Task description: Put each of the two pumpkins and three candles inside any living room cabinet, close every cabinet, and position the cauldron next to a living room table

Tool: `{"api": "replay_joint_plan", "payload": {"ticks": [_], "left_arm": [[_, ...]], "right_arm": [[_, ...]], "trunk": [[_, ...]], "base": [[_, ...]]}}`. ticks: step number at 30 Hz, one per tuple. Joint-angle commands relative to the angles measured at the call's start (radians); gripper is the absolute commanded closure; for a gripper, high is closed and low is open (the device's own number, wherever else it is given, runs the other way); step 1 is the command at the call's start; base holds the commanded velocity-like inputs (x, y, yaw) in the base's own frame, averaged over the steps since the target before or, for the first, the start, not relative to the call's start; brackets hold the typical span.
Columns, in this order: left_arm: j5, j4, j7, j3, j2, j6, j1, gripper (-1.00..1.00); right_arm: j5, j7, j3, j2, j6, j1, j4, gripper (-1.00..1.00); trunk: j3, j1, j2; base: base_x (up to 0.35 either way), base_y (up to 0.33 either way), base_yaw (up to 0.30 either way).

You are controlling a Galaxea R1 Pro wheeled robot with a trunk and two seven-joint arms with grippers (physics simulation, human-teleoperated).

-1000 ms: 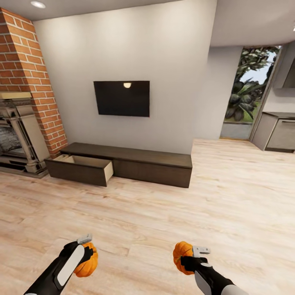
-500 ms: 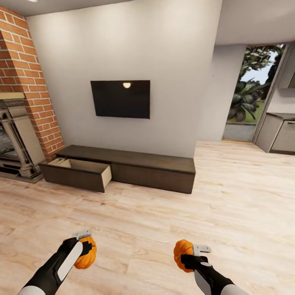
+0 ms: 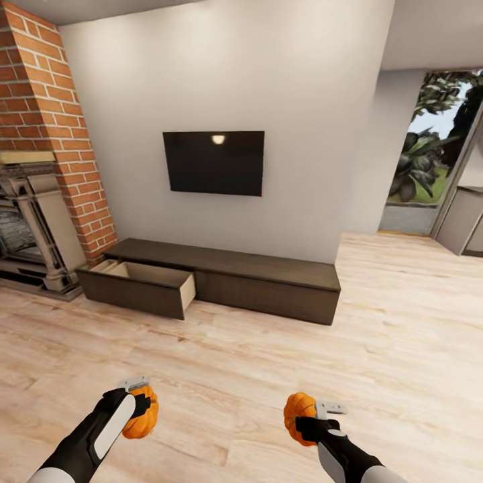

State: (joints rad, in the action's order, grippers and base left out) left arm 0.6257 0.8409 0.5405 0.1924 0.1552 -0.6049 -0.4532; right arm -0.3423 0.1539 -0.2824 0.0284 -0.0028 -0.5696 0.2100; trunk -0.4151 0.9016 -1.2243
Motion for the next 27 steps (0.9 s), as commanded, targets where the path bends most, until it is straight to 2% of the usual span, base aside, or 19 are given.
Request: {"api": "replay_joint_plan", "payload": {"ticks": [1, 8, 19, 27], "left_arm": [[0.007, 0.001, 0.010, 0.005, 0.002, -0.001, -0.001, 1.00], [0.008, 0.001, 0.010, 0.005, 0.002, -0.001, -0.001, 1.00], [0.007, 0.003, 0.010, 0.005, 0.003, -0.001, -0.001, 1.00], [0.002, 0.003, 0.010, 0.005, 0.003, -0.001, -0.001, 1.00]], "right_arm": [[-0.008, 0.007, -0.009, 0.000, 0.000, -0.001, 0.001, 1.00], [-0.007, 0.006, -0.009, 0.009, 0.000, -0.001, -0.001, 1.00], [-0.007, 0.004, -0.009, 0.013, 0.000, -0.001, -0.001, 1.00], [-0.007, 0.003, -0.009, 0.013, 0.000, -0.001, 0.000, 1.00]], "trunk": [[-0.001, 0.000, -0.001], [-0.001, 0.000, -0.001], [-0.001, 0.000, -0.001], [-0.001, 0.000, -0.001]], "base": [[0.058, 0.308, 0.240], [0.051, 0.316, 0.274], [0.164, 0.309, 0.283], [0.256, 0.245, 0.056]]}}
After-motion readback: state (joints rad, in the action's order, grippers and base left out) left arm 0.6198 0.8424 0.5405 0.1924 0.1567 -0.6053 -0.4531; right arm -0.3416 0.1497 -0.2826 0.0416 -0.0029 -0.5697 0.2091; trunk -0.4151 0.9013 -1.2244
